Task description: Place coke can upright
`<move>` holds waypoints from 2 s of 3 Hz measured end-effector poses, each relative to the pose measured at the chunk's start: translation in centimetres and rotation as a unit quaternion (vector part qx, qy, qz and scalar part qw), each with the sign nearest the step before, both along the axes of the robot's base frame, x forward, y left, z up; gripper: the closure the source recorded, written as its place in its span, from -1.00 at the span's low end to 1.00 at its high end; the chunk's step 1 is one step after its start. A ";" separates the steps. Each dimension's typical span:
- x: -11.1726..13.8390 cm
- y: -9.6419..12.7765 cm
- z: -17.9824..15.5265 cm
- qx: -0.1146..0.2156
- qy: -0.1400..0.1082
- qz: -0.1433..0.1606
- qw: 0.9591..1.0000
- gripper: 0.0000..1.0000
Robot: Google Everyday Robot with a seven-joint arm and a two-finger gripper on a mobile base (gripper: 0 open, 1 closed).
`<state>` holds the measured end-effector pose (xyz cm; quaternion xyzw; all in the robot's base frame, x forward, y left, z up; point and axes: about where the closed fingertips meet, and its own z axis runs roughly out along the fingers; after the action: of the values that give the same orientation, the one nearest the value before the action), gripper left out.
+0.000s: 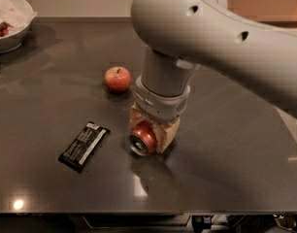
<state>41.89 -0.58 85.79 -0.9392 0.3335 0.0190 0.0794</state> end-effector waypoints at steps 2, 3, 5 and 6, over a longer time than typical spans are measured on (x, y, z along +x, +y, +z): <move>2.4 -1.5 4.4 0.143 0.074 -0.153 0.975 1.00; 3.6 -2.2 5.7 0.216 0.122 -0.212 0.945 1.00; 5.8 -3.0 7.4 0.366 0.215 -0.297 0.856 1.00; 6.4 -3.4 7.5 0.426 0.243 -0.327 0.808 1.00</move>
Offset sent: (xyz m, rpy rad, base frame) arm 0.0460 -0.0287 0.0719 0.4941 0.2873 -0.5119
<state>48.25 -3.95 93.29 -0.6110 0.5878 0.3600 0.3893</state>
